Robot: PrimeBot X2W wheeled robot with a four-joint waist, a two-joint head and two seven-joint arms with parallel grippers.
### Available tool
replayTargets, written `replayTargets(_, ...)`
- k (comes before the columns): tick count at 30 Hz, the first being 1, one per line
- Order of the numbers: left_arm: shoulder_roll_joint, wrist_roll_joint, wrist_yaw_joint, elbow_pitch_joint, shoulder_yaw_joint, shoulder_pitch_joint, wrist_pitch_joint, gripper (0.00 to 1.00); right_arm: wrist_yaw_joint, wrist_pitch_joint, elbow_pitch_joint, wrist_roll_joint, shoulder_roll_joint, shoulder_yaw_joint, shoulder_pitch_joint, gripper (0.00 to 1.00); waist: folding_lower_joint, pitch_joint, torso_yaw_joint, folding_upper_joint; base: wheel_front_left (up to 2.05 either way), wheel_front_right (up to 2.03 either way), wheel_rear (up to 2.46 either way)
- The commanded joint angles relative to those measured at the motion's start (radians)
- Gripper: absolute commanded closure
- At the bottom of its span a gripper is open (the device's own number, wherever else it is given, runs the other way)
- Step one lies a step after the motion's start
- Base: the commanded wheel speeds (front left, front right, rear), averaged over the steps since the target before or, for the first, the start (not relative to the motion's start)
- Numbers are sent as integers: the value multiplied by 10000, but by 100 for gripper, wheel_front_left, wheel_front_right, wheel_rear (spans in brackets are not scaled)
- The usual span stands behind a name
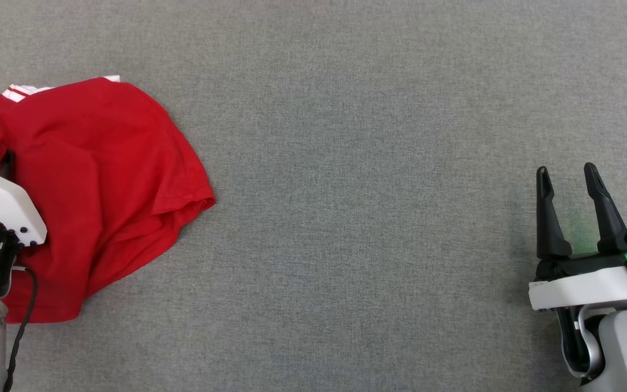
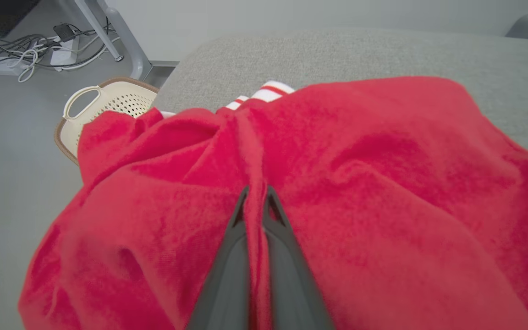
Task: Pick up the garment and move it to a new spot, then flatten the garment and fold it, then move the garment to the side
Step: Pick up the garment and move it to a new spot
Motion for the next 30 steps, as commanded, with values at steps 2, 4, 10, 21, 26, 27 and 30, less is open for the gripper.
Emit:
replayTargets(2, 49, -53, 45, -35, 94, -120, -489, 100, 0, -15, 77, -76, 43, 53, -75, 0, 0, -205, 57, 0, 0, 0, 0)
replayTargets(4, 34, -123, 36, -168, 173, -161, -922, 100, 0, -15, 134, -69, 95, 82, -80, 0, 0, -407, 83, 0, 0, 0, 0)
replayTargets(10, 72, -267, 9, -816, 360, -183, -1977, 100, 0, -15, 267, -19, 253, 75, 69, 0, 0, -1110, 154, 0, 0, 0, 0)
replayTargets(21, -619, -1326, -193, -4090, 493, 246, -2391, 100, 0, -15, 560, 99, 733, 30, 458, 0, 0, -2490, 54, 0, 0, 0, 0)
replayTargets(26, -881, -1642, -182, -5556, 312, 401, -1902, 100, 0, -15, 624, 141, 856, 55, 504, 0, 0, -2860, -243, 0, 0, 0, 0)
replayTargets(27, -956, -1658, -183, -5823, 209, 413, -1797, 100, 0, -15, 624, 156, 875, 41, 531, 0, 0, -2912, -312, 0, 0, 0, 0)
replayTargets(30, -1179, -1717, -151, -6509, -112, 395, -1457, 100, 0, -15, 596, 162, 909, -21, 591, 0, 0, -2998, -531, 0, 0, 0, 0)
